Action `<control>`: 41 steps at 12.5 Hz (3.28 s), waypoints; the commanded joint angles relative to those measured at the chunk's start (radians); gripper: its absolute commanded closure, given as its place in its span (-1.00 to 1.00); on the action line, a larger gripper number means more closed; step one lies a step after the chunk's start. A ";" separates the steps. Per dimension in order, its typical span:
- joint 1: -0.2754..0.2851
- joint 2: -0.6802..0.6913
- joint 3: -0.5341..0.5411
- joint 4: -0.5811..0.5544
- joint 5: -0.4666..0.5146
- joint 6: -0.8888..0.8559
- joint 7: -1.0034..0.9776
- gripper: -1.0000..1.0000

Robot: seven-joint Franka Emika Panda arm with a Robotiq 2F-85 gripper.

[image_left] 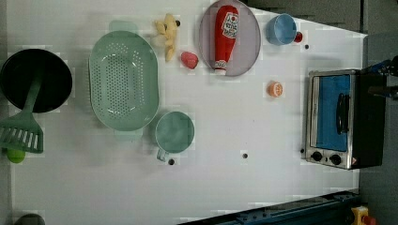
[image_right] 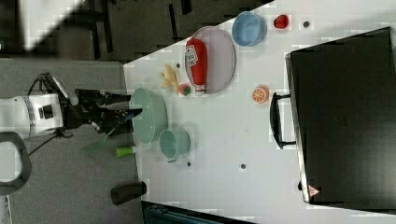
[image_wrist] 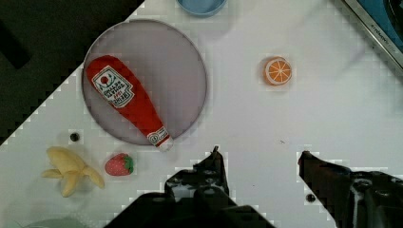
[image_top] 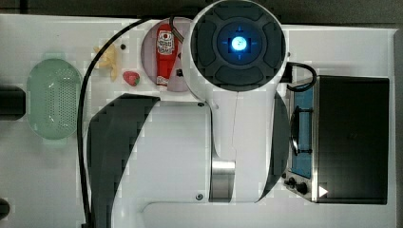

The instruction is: Drag mug left to right.

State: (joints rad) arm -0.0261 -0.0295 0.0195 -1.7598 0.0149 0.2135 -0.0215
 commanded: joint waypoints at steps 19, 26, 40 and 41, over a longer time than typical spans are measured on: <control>-0.020 0.154 0.509 -0.391 0.013 0.317 0.115 -1.00; -0.008 0.339 0.532 -0.511 -0.266 0.658 0.105 -1.00; -0.036 0.511 0.524 -0.492 -0.478 0.790 0.099 0.65; -0.048 0.510 0.524 -0.492 -0.478 0.792 0.082 0.65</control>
State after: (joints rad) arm -0.0465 0.4941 0.5532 -2.2637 -0.4587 0.9990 0.0358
